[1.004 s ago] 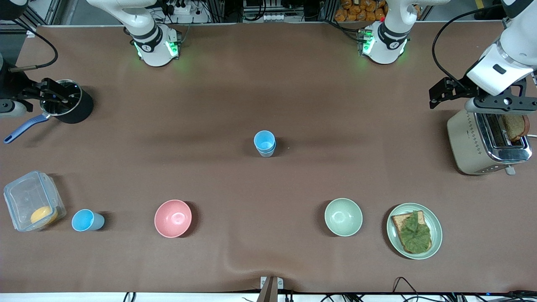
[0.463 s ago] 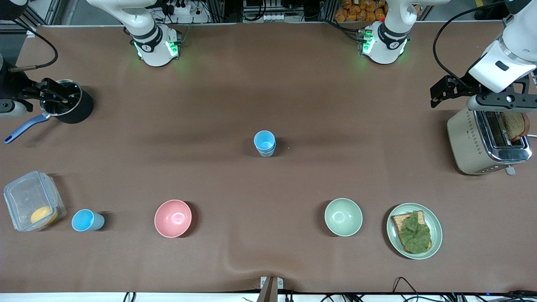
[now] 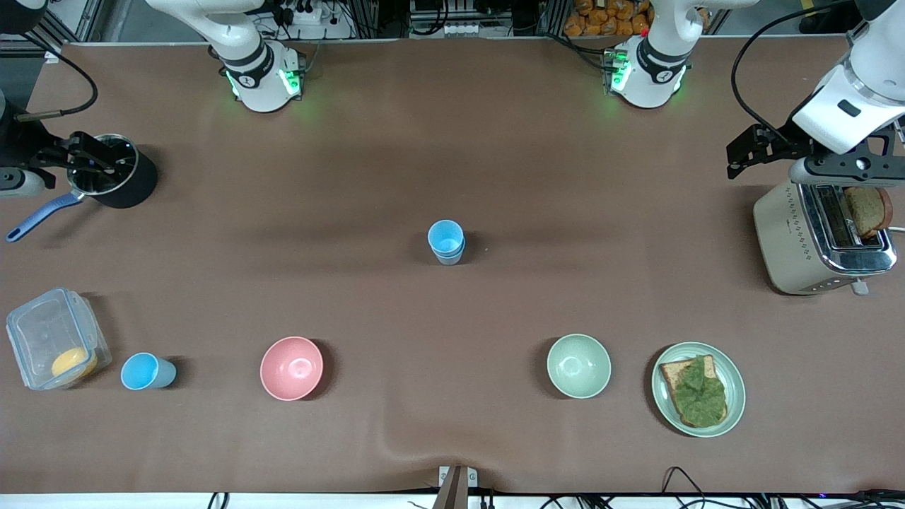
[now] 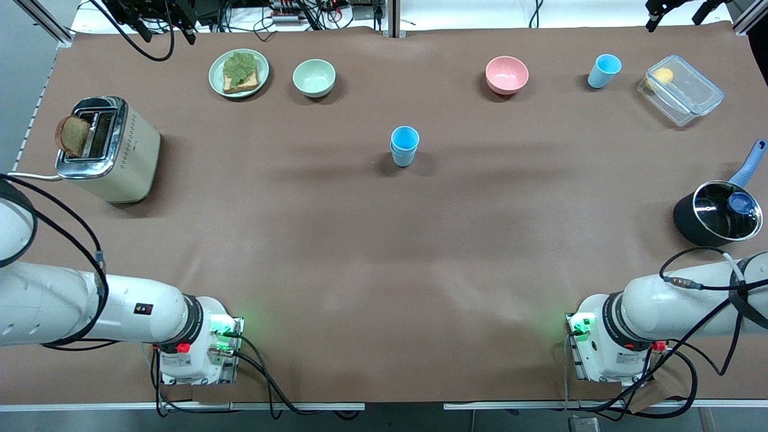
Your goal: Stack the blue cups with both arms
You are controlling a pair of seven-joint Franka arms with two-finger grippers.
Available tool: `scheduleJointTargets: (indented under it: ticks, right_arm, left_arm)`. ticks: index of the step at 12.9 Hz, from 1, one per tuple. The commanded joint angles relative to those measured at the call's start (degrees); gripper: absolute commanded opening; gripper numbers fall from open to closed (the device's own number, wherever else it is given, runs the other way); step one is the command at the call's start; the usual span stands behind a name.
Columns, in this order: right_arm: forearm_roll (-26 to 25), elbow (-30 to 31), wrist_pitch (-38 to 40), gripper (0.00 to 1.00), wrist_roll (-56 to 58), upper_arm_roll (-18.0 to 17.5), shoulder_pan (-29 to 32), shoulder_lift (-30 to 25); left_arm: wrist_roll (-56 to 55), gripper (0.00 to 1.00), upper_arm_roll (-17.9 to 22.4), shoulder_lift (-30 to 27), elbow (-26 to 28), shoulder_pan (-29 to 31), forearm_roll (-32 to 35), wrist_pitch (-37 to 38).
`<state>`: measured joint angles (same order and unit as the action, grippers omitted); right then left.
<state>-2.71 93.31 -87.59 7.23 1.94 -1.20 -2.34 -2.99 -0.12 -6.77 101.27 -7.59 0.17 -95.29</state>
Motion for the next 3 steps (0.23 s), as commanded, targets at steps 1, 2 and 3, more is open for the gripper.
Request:
scheduleJointTargets:
  ticks: [1, 2, 3]
  right_arm:
    - [-0.8, -1.0, 0.8, 1.00, 0.7, -1.1, 1.3, 0.2]
    - [-0.8, -1.0, 0.8, 1.00, 0.7, -1.1, 1.3, 0.2]
    - [-0.8, -1.0, 0.8, 1.00, 0.7, -1.1, 1.3, 0.2]
  left_arm:
    - [-0.5, 1.00, -0.5, -0.6, -0.5, 0.5, 1.0, 1.3]
    - [-0.5, 1.00, -0.5, -0.6, -0.5, 0.5, 0.9, 1.4]
    - [-0.5, 1.00, -0.5, -0.6, -0.6, 0.5, 0.9, 1.4]
